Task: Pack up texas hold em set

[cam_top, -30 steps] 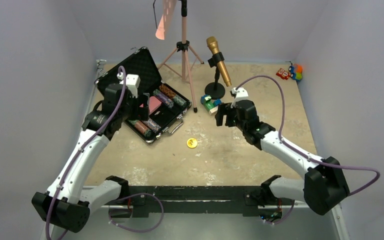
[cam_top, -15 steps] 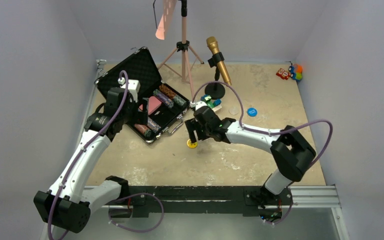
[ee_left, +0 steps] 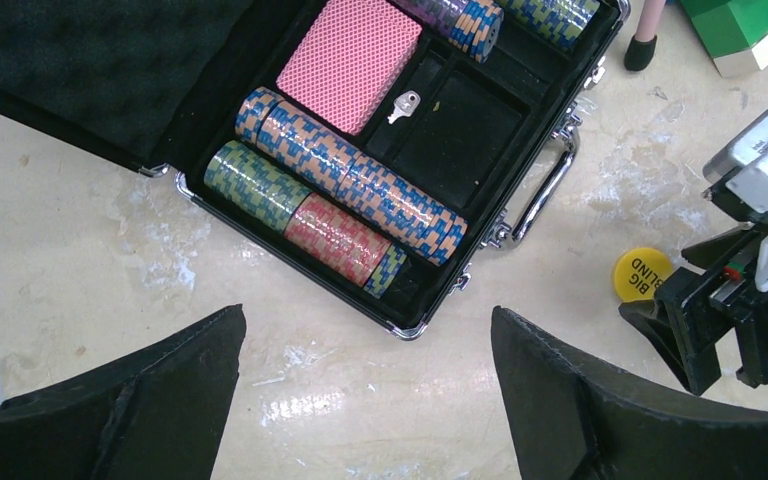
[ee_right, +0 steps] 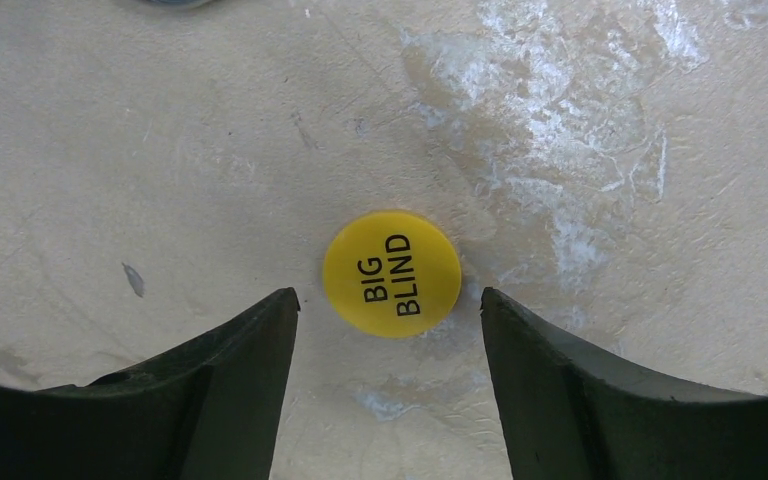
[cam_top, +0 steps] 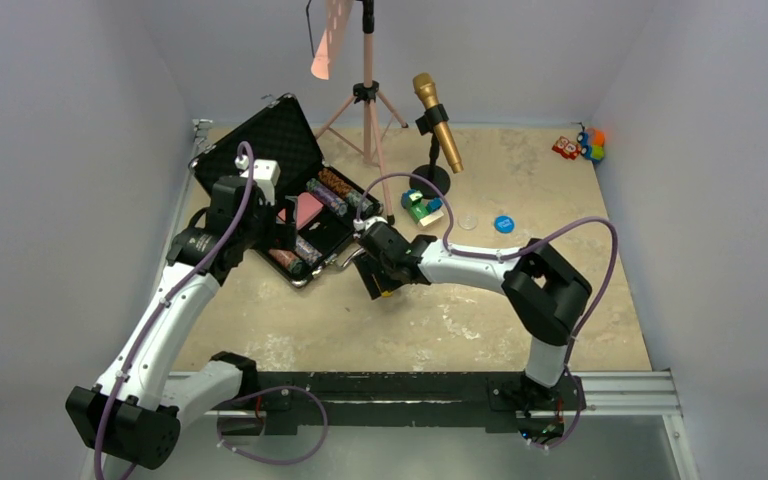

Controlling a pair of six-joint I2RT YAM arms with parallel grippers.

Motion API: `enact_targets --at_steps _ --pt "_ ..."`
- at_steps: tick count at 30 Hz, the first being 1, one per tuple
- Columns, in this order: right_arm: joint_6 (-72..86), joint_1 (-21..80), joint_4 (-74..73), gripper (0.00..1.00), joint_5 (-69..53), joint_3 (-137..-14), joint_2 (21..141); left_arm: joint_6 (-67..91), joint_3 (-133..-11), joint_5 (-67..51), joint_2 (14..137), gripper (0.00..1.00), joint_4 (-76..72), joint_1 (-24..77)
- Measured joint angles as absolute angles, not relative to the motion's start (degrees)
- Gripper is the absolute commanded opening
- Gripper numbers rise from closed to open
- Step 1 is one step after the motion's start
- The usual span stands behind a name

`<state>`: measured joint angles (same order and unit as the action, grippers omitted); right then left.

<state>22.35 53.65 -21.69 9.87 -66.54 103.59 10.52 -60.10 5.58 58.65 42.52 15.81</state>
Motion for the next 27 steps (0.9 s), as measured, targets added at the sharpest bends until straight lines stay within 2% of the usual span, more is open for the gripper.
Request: enact_targets --at_steps 9,27 --pt "22.5 54.02 -23.42 0.63 11.18 -67.46 105.71 10.55 -60.1 4.91 58.65 0.95 42.52 15.81" --pt "22.48 54.87 -23.59 0.63 12.53 -67.72 105.91 10.57 -60.1 4.69 58.65 0.95 42.54 15.81"
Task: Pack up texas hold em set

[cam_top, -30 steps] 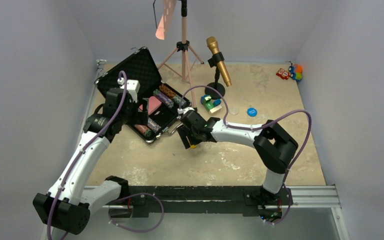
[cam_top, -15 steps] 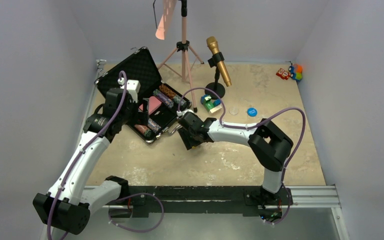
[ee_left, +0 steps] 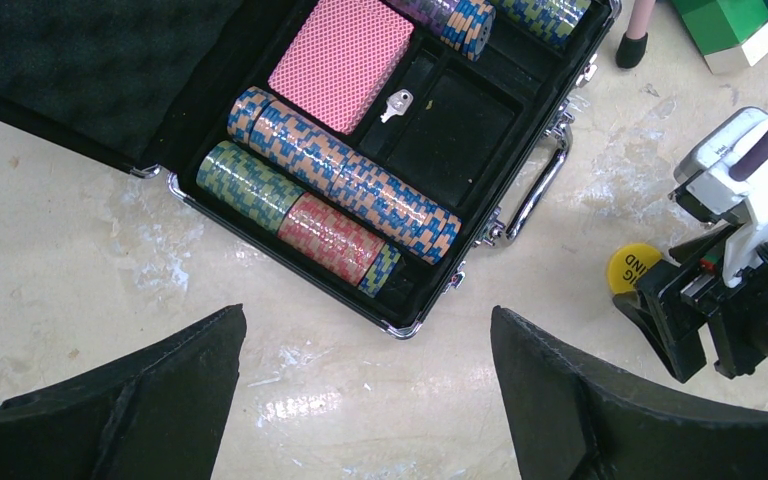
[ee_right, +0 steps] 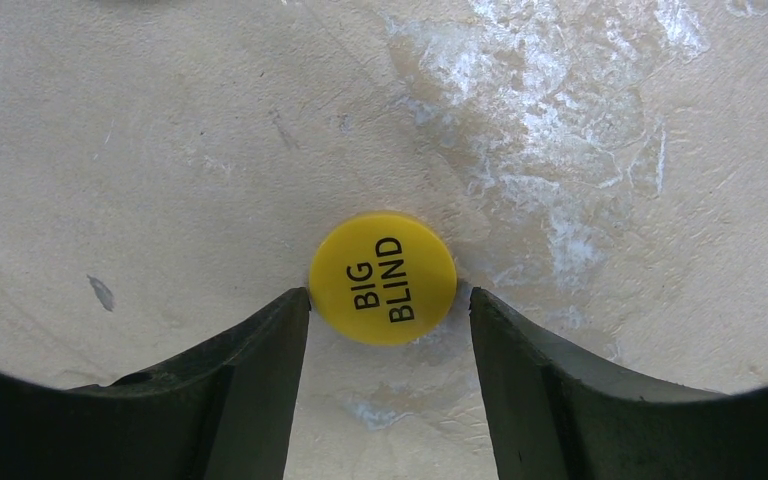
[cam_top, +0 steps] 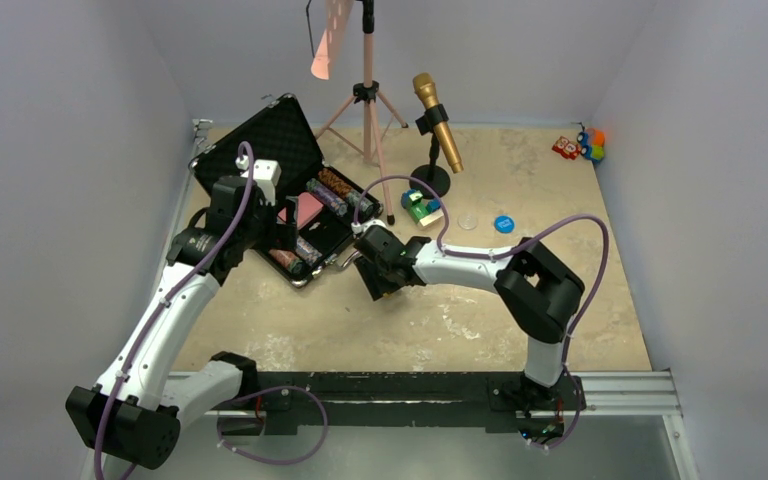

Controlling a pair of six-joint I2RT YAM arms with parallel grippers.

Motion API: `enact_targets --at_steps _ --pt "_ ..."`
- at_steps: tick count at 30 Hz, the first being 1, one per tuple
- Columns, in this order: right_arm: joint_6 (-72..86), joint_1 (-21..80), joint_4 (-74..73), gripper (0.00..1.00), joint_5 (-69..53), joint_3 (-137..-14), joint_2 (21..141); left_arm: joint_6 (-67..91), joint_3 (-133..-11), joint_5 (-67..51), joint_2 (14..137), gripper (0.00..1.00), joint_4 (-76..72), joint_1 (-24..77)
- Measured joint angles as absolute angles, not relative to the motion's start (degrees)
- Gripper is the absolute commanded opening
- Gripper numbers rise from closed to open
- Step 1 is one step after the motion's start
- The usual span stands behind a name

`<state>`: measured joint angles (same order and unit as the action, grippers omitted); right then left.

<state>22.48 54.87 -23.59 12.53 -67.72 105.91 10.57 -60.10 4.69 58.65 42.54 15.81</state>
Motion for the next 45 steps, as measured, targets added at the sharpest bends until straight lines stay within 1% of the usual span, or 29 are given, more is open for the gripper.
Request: enact_targets --at_steps 7,10,15,22,26,27,33,42,45 --pt "22.48 55.02 -23.38 0.62 12.38 -68.66 107.42 10.57 -60.07 4.69 58.65 0.95 42.52 15.81" --pt "22.48 55.07 -23.35 0.59 12.4 -68.66 107.42 10.59 -60.07 4.69 58.67 0.95 42.52 15.81" --pt "22.55 55.11 -23.4 0.51 12.47 -68.69 107.42 10.92 -60.07 4.67 58.67 0.95 42.52 15.81" --pt "22.83 55.11 -23.62 0.29 12.56 -68.77 107.42 10.96 -60.07 4.67 58.67 0.95 42.54 15.81" --pt "22.74 55.11 -23.59 0.04 12.49 -68.77 107.31 10.98 -60.07 4.69 58.67 0.95 42.52 15.81" --pt "22.65 55.11 -23.59 0.0 12.49 -68.77 107.31 10.98 -60.07 4.69 58.65 0.95 42.54 15.81" --pt "21.52 55.11 -24.97 0.0 12.49 -71.02 107.31 10.98 -60.07 4.75 58.35 0.95 42.52 15.81" --pt "18.2 54.94 -25.23 0.0 12.43 -79.96 107.2 11.31 -59.46 6.57 56.03 0.95 42.5 15.81" --pt "16.58 54.57 -25.32 0.0 12.34 -84.9 108.33 11.46 -59.05 7.73 54.89 0.95 42.5 15.81"
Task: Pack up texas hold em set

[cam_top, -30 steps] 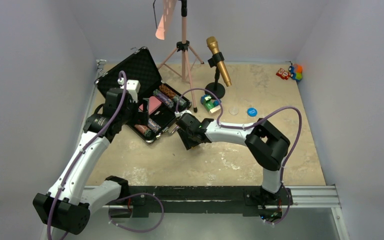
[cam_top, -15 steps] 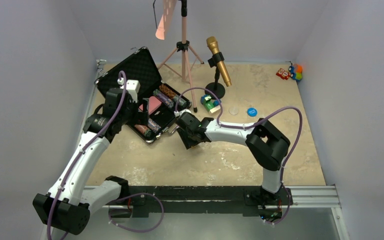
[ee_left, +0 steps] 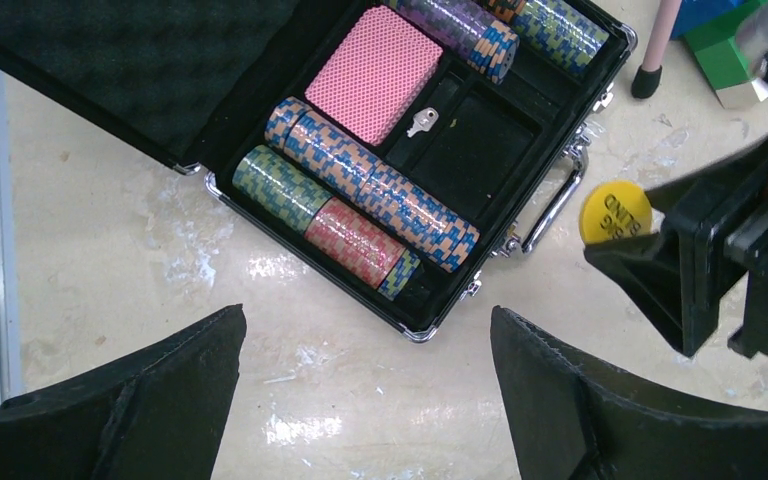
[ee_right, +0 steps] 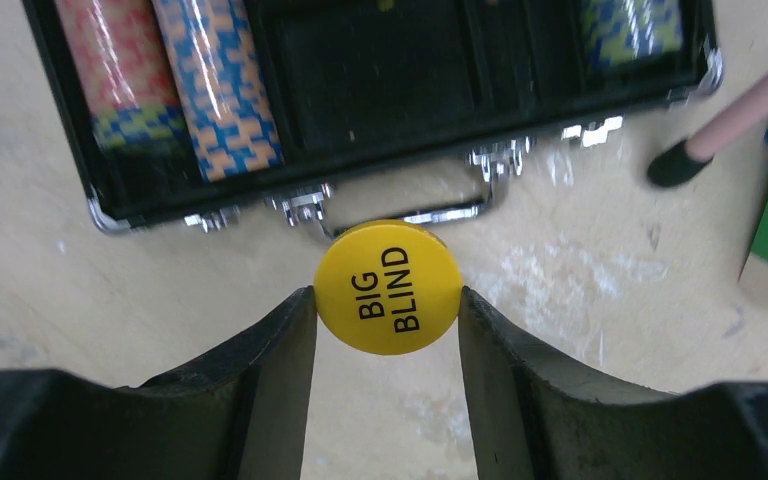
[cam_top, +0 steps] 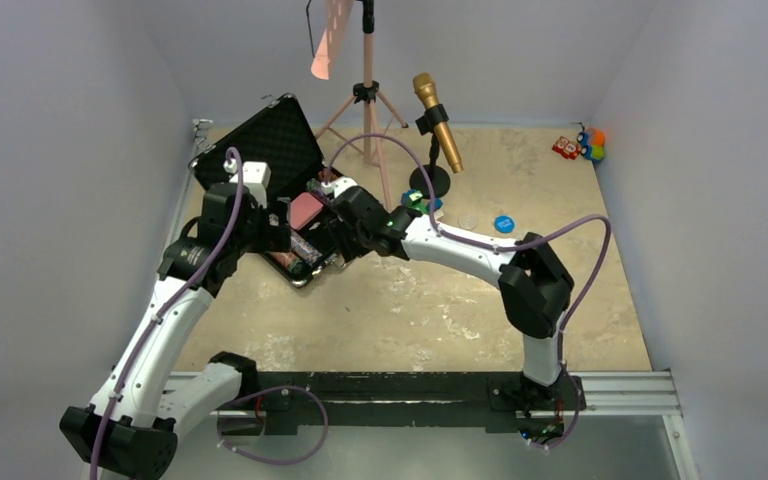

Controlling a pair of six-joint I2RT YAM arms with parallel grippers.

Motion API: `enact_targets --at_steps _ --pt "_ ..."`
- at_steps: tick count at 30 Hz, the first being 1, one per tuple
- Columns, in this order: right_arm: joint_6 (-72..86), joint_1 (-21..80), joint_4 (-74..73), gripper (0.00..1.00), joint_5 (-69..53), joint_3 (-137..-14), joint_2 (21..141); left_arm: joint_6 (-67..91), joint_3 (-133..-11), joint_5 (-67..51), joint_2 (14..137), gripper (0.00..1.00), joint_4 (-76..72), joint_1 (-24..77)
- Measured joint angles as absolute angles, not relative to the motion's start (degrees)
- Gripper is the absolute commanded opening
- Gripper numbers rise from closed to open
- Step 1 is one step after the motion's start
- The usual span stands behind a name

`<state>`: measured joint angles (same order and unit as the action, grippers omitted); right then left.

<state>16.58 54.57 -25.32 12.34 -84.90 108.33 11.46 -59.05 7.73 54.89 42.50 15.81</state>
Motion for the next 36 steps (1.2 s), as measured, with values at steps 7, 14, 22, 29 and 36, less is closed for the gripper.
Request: enact_targets --at_steps 7,14,22,29,36 --pt "12.8 53.21 -22.11 0.0 12.16 -96.44 115.85 11.53 -58.37 9.72 52.9 0.95 41.91 15.81" --pt "10.76 52.05 -20.97 0.0 10.83 -104.44 124.99 11.55 -58.26 10.5 52.8 0.95 41.34 15.81" --pt "9.76 51.59 -21.41 0.0 10.5 -109.67 131.87 11.55 -58.26 10.7 52.8 0.95 41.25 15.81" --pt "9.76 51.22 -22.37 0.0 10.79 -111.02 134.19 11.55 -58.26 10.68 52.8 0.95 41.25 15.81" --pt "9.78 50.7 -23.11 0.12 11.14 -113.58 135.85 11.55 -58.24 10.68 52.8 0.95 41.23 15.81"
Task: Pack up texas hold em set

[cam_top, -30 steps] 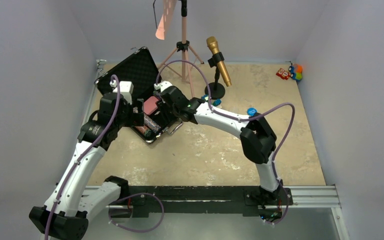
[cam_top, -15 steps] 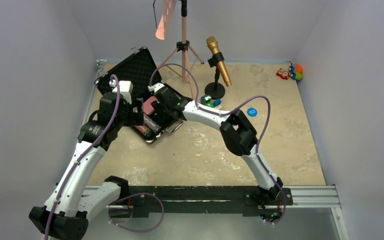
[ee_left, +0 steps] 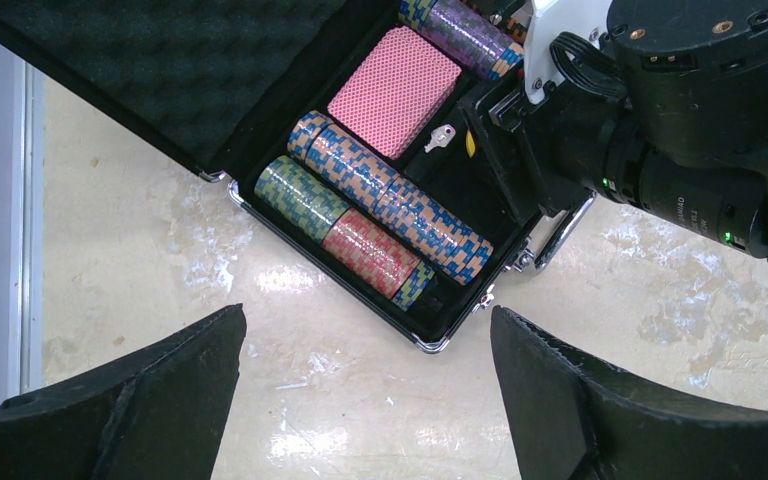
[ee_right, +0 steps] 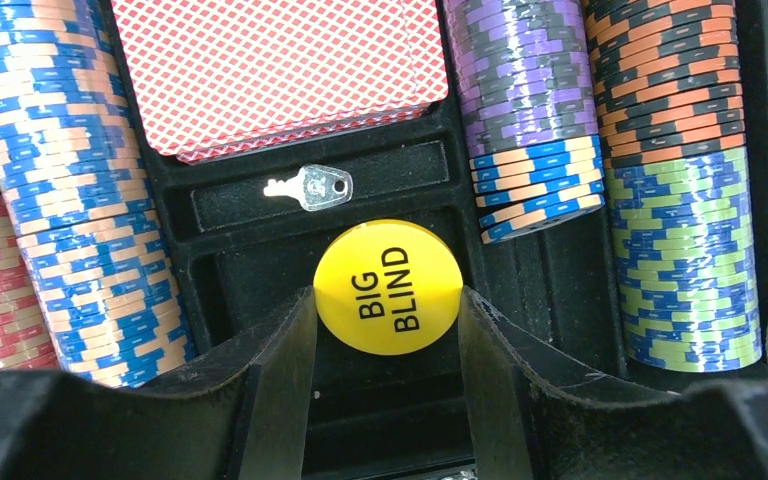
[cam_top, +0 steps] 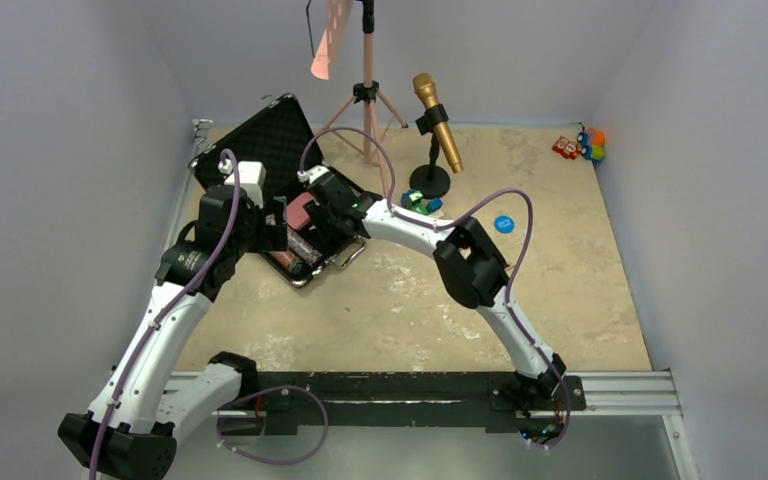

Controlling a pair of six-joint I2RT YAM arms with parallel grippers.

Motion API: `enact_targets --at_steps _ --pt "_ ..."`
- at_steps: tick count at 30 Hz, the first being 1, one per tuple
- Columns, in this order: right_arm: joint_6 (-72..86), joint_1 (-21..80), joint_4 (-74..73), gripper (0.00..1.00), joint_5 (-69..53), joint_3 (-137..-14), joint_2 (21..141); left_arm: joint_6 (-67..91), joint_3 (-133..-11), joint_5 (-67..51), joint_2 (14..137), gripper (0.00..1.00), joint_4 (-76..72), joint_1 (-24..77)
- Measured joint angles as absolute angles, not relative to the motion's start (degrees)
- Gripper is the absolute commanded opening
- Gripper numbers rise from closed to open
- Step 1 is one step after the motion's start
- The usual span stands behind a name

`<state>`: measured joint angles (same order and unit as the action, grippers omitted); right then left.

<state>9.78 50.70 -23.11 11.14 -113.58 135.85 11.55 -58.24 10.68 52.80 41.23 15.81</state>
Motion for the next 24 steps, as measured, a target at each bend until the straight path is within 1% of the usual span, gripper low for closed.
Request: enact_targets --at_steps 4,9,15,19,20,24 --pt "9.78 50.59 -23.29 0.29 11.51 -113.67 135.92 11.55 -58.26 10.66 52.8 0.95 41.25 15.81" --pt "9.78 50.57 -23.29 0.45 11.86 -113.67 135.92 11.55 -58.24 10.61 52.8 0.95 41.23 15.81" --pt "9.76 50.59 -23.27 0.56 11.99 -113.67 135.92 11.55 -58.24 10.28 52.82 0.95 41.23 15.81" --pt "9.74 50.63 -23.24 0.62 11.97 -113.67 135.92 11.55 -58.24 10.22 52.82 0.95 41.23 15.81" --pt "9.74 50.65 -23.22 0.65 11.9 -113.67 135.92 11.55 -58.24 10.22 52.82 0.95 41.23 15.81" --pt "9.41 50.87 -23.14 0.69 11.49 -113.67 135.92 11.55 -58.24 10.22 52.82 0.95 41.23 15.81"
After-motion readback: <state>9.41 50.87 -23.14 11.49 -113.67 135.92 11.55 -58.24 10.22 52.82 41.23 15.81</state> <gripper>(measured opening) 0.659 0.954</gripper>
